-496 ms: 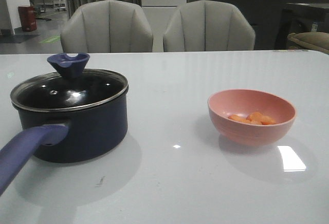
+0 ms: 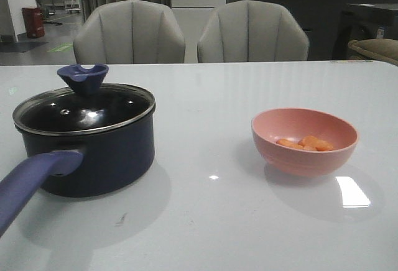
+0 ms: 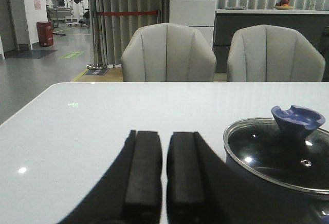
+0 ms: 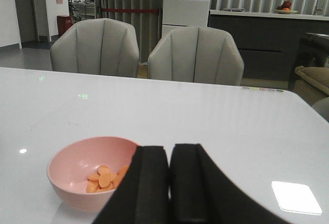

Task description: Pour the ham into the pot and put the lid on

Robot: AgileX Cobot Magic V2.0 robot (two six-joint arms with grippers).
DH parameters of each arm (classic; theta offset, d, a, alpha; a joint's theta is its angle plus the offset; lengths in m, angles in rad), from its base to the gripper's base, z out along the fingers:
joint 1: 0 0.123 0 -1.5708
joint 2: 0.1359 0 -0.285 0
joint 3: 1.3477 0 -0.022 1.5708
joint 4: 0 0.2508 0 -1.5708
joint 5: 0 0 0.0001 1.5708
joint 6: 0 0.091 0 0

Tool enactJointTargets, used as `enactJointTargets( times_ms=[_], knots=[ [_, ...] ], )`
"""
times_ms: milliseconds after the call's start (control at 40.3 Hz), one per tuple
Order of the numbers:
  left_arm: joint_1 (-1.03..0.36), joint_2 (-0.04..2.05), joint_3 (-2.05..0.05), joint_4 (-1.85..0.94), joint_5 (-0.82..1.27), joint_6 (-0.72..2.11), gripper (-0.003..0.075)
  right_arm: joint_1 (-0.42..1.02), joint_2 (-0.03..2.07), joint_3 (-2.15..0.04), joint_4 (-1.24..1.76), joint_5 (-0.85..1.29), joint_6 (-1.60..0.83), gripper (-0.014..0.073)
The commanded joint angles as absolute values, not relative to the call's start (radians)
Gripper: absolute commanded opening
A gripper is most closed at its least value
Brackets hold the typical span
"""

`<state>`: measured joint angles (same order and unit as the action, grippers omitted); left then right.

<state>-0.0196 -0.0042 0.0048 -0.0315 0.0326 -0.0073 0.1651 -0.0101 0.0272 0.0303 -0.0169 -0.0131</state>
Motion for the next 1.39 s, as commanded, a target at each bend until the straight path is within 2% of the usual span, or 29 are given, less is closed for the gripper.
enactJointTargets(
  times_ms=[0, 248, 521, 769, 1042, 1365],
  knots=[
    [-0.021, -0.023, 0.027, -0.040, -0.050, -0.013, 0.0132, 0.158, -0.030, 0.022, 0.030, -0.109, -0.021, 0.0158],
    [-0.021, -0.023, 0.027, -0.037, -0.055, -0.013, 0.0132, 0.158, -0.030, 0.022, 0.030, -0.109, -0.021, 0.0158],
    [-0.021, -0.023, 0.009, -0.060, -0.287, -0.013, 0.0132, 0.158, -0.030, 0.022, 0.030, -0.109, -0.021, 0.0158],
    [-0.021, 0.033, -0.184, -0.086, -0.079, -0.013, 0.0132, 0.158, -0.030, 0.022, 0.030, -0.109, -0.021, 0.0158],
    [-0.021, 0.261, -0.397, -0.083, 0.255, -0.013, 0.0132, 0.158, -0.030, 0.022, 0.030, -0.109, -0.021, 0.0158],
    [-0.021, 0.353, -0.400, -0.083, 0.255, -0.013, 0.0132, 0.158, -0.030, 0.022, 0.030, -0.109, -0.021, 0.0158]
  ],
)
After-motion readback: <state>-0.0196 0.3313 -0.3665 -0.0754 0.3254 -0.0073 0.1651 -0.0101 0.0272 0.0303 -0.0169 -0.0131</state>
